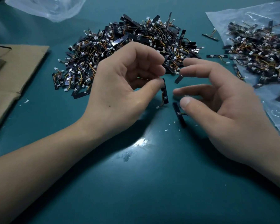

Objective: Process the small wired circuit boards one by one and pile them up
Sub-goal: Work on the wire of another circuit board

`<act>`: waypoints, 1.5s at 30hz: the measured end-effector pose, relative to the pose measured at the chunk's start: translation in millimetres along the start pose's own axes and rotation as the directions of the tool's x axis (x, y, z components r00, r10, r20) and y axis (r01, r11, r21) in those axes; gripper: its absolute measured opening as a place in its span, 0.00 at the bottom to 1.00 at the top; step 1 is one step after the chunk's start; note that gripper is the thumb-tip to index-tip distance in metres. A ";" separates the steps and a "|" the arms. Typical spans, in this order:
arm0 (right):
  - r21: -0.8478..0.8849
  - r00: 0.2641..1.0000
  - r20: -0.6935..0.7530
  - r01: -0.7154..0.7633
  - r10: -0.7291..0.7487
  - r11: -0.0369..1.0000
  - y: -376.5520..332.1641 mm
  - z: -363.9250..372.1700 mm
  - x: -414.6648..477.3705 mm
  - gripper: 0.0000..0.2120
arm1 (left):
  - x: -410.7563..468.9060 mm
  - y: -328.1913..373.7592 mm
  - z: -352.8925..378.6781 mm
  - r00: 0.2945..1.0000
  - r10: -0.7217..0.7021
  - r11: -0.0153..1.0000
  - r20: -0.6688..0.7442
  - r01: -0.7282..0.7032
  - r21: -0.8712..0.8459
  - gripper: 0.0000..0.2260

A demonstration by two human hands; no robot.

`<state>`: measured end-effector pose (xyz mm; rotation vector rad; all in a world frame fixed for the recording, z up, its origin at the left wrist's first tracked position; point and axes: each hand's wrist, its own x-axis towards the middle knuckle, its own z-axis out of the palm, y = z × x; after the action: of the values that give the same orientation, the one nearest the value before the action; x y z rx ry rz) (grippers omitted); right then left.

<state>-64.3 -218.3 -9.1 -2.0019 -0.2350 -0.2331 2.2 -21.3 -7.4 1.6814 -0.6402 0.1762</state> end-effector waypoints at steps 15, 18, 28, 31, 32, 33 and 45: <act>-0.189 0.998 0.031 0.051 -0.046 0.981 -5.2 -2.3 4.2 0.11 | -1.2 3.3 9.6 0.951 -0.301 0.885 0.073 0.307 -0.349 0.08; -0.212 0.998 0.033 0.064 -0.058 0.975 -5.4 -2.7 3.4 0.10 | -1.1 6.8 9.0 0.947 -0.294 0.903 0.127 0.319 -0.289 0.06; -0.073 0.996 0.084 0.022 -0.015 0.997 -2.6 -6.4 2.0 0.13 | -6.4 15.4 8.4 0.941 -0.252 0.965 0.227 0.261 -0.010 0.14; -0.049 0.996 0.083 0.035 -0.031 0.998 -1.7 -7.3 2.4 0.12 | -6.4 15.2 8.7 0.949 -0.228 0.973 0.216 0.233 0.003 0.15; -0.044 0.997 0.069 0.050 -0.047 0.998 -1.7 -7.4 2.6 0.11 | -6.8 15.4 9.1 0.951 -0.212 0.977 0.225 0.211 0.026 0.15; -0.036 0.997 0.058 0.062 -0.060 0.997 -1.6 -7.5 2.7 0.10 | -7.2 16.1 9.6 0.951 -0.198 0.980 0.236 0.192 0.048 0.16; -0.063 0.992 0.069 0.107 -0.102 0.992 -0.7 -8.9 3.3 0.08 | -10.9 21.5 8.2 0.936 -0.202 0.976 0.287 0.169 0.138 0.18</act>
<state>-61.9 -225.8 -3.8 -2.0677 -0.3788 -0.2451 -19.6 -27.4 4.3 1.8849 -0.7006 -0.1868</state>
